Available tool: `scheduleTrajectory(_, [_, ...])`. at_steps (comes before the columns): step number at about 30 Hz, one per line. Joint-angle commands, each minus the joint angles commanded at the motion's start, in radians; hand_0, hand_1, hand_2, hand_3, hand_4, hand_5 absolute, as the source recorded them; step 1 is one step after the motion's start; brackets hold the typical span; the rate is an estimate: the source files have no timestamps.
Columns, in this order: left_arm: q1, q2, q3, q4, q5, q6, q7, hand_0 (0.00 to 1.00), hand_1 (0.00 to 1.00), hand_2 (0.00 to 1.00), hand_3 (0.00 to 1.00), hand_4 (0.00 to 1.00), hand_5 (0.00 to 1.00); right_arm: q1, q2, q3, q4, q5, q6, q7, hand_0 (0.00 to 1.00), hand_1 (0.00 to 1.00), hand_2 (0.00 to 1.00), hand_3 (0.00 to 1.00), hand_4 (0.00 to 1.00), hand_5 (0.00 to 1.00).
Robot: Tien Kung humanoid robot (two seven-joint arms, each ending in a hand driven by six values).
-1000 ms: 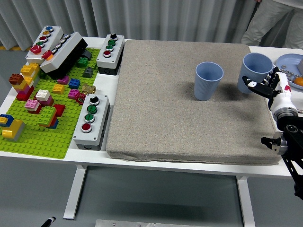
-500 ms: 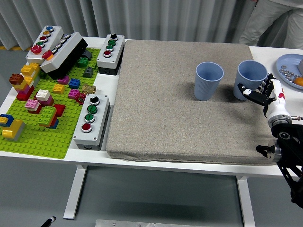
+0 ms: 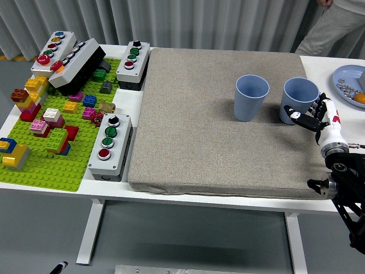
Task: Pick cup pour cup place
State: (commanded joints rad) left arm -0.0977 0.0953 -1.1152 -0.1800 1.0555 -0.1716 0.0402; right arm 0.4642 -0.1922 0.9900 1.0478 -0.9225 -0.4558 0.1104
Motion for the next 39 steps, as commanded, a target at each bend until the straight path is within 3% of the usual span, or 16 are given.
scheduleTrajectory(2, [0.001,0.000,0.000,0.000,0.000,0.000,0.000,0.836,0.809,0.886,0.805,0.635,0.998,-0.002,0.000,0.001,0.001,-0.016,0.020,-0.016,0.862,0.652,0.515,0.528,0.518,0.002])
scheduleTrajectory(3, [0.002,0.000,0.000,0.000,0.000,0.000,0.000,0.837,0.809,0.884,0.805,0.635,0.998,-0.003,-0.001,0.002,0.002,-0.024,0.033,-0.025,0.874,0.710,0.597,0.728,0.544,0.002])
scheduleTrajectory(8, [0.004,0.000,0.001,0.000,0.000,0.000,0.000,0.837,0.809,0.884,0.805,0.635,0.998,-0.005,-0.002,0.006,0.003,-0.048,0.058,-0.053,0.874,0.710,0.597,0.728,0.544,0.002])
scheduleTrajectory(9, [0.004,0.000,0.001,0.000,0.000,0.000,0.000,0.836,0.810,0.884,0.805,0.635,0.998,-0.005,-0.003,0.008,0.001,-0.047,0.067,-0.058,0.907,0.801,0.748,0.831,0.650,0.002])
scheduleTrajectory(21, [0.008,0.000,0.002,0.000,-0.003,0.000,0.000,0.836,0.808,0.885,0.805,0.635,0.998,-0.006,-0.007,0.021,0.003,-0.075,0.121,-0.086,0.907,0.801,0.748,0.831,0.650,0.002])
scheduleTrajectory(22, [0.008,0.000,0.002,0.000,-0.003,0.000,0.000,0.836,0.810,0.885,0.805,0.635,0.998,-0.006,-0.008,0.022,0.003,-0.076,0.122,-0.088,0.944,0.874,0.904,0.951,0.781,0.076])
scheduleTrajectory(39, [0.005,0.000,-0.003,0.000,-0.001,0.001,-0.001,0.837,0.810,0.885,0.805,0.635,0.998,-0.001,-0.016,0.051,0.015,-0.102,0.151,-0.106,0.950,0.887,0.935,0.963,0.781,0.085])
